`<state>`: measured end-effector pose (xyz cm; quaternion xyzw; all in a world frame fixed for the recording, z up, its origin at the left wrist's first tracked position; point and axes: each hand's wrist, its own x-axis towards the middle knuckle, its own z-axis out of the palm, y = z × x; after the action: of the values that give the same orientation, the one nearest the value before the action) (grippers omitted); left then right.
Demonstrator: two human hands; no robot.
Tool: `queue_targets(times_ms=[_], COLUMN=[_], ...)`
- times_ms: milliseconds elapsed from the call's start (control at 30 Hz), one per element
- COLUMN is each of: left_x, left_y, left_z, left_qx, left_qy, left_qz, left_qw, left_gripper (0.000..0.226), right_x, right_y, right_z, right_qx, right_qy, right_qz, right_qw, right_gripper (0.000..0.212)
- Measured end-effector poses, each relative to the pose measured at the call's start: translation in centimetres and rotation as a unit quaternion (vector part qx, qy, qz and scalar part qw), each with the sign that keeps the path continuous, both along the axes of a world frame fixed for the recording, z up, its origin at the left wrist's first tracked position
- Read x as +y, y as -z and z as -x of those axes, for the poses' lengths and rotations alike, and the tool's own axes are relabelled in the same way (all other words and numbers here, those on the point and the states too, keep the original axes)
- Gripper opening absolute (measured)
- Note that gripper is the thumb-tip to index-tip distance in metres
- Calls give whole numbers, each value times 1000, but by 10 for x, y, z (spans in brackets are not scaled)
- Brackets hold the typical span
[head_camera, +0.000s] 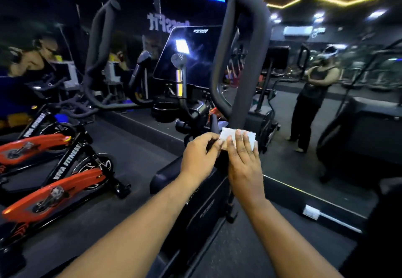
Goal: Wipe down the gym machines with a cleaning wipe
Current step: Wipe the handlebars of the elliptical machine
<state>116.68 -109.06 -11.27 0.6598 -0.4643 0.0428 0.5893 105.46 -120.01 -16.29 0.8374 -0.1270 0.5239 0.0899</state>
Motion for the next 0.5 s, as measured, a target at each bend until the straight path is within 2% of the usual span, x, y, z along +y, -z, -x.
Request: queue_targets(times_ms=[100,200,267,367,500], left_x=[-4,-13,-16,-22,-30], left_y=[-28,-54,-65,-72,-70], left_z=[-14,-27,-38,-54,-65], left_qx=[24,15,16,21,42], left_qy=[10,14,12,-3,-4], left_qz=[25,30,21,16,16], left_qw=[999,999,1000,1000,999], left_gripper=[6,8,7,5,6], right_x=[20,18,10,-2,-5], right_y=[-22,-48,-64,-78,-92], right_z=[-7,-20,-28,-36,-41], right_qx=[32,107,156,201,223], right_qy=[47,129,178,225,264], right_qz=[41,1,-8,57,123], right_qw=[998,986,972,952,930], right_gripper=[70,62,66,71,61])
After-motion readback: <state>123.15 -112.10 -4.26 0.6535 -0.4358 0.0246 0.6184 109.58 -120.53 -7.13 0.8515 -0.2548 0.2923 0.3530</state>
